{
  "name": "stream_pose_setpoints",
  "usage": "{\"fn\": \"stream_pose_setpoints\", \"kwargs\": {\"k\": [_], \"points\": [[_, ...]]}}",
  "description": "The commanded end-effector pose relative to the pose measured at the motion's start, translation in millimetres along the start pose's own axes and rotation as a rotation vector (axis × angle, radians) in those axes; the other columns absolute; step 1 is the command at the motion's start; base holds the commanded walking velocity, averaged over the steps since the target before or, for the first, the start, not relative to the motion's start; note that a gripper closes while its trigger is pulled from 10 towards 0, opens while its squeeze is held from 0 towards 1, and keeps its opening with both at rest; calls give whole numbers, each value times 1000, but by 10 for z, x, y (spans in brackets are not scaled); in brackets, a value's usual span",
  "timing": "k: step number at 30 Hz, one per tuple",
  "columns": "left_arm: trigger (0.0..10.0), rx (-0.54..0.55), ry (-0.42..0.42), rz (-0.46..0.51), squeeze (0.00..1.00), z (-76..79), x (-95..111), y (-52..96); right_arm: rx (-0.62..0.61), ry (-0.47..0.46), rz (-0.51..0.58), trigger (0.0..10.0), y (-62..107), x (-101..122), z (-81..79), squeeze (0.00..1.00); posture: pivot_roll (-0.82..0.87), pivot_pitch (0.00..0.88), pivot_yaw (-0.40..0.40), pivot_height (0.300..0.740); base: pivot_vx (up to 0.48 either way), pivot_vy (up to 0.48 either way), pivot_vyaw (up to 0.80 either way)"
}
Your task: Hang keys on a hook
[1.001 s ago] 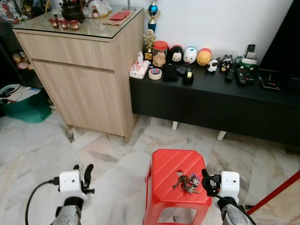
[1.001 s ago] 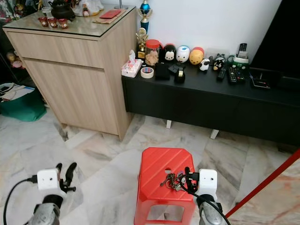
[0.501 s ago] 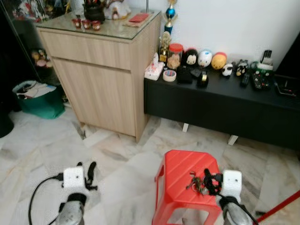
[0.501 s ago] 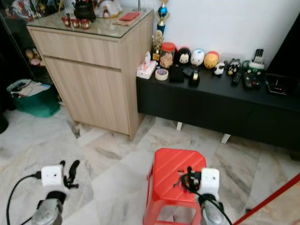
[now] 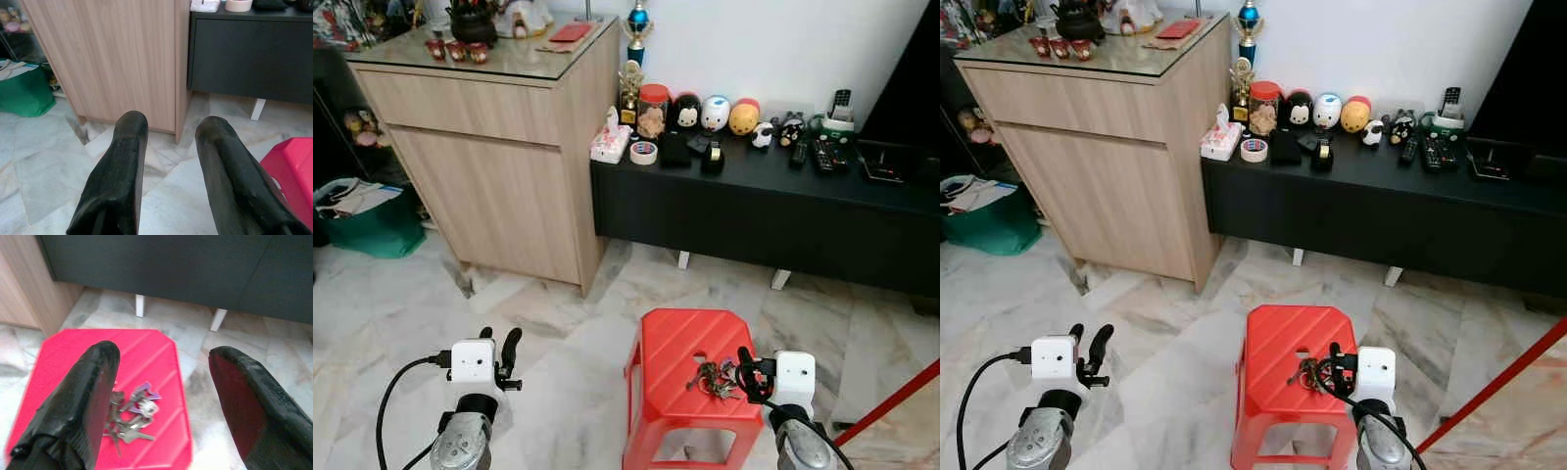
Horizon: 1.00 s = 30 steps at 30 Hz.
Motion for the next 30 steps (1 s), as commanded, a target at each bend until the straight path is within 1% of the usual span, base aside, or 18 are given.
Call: {"fn": "stream_pose_setpoints", "kwargs": {"k": [1,2,7,11,14,16,18,20,25,26,28,30], "points": [[10000,9,8,-20,0,-51,-37,29,3,14,-18,10000,1,-26,12,0,53,0,-13,710,0,0,0],[10000,9,9,-19,0,-59,-34,31,8,16,-25,10000,2,-36,8,0,50,0,-11,700,0,0,0],[10000,7,7,-25,0,-78,-51,40,7,12,-36,10000,2,-54,7,0,49,0,-9,680,0,0,0],[10000,8,-2,-29,0,-140,-49,22,28,34,-46,10000,4,-73,-61,0,50,0,-9,655,0,0,0],[10000,10,-4,-27,0,-158,-40,12,40,43,-39,10000,7,-67,-84,0,52,0,-11,645,0,0,0],[10000,19,3,-35,0,-187,-51,5,39,41,-31,10000,16,-66,-77,0,52,0,-11,645,0,0,0],[10000,25,18,-49,0,-201,-78,7,38,46,-43,10000,20,-86,-67,0,51,0,-11,645,0,0,0],[10000,21,15,-75,0,-199,-119,9,45,53,-62,10000,20,-112,-67,0,51,0,-10,645,0,0,0],[10000,10,-3,-75,0,-189,-115,-1,49,67,-85,10000,19,-142,-68,0,52,0,-13,645,0,0,0],[10000,7,12,-67,0,-180,-78,-40,79,95,-105,10000,15,-160,-88,0,52,0,-21,645,0,0,0],[10000,6,17,-64,0,-177,-64,-55,90,104,-111,10000,14,-166,-94,0,53,0,-21,645,0,0,0],[10000,-1,10,-64,0,-167,-51,-73,103,111,-113,10000,15,-167,-102,0,56,0,-23,645,0,0,800]]}}
Point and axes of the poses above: a point about 5 cm out from each wrist's last joint towards the gripper, its own y axis pointing back from the gripper into the wrist, its own x axis along the axis of the wrist's last joint, z = x × y, the point moved 4 cm from there along -y, pointing out of the wrist towards the gripper
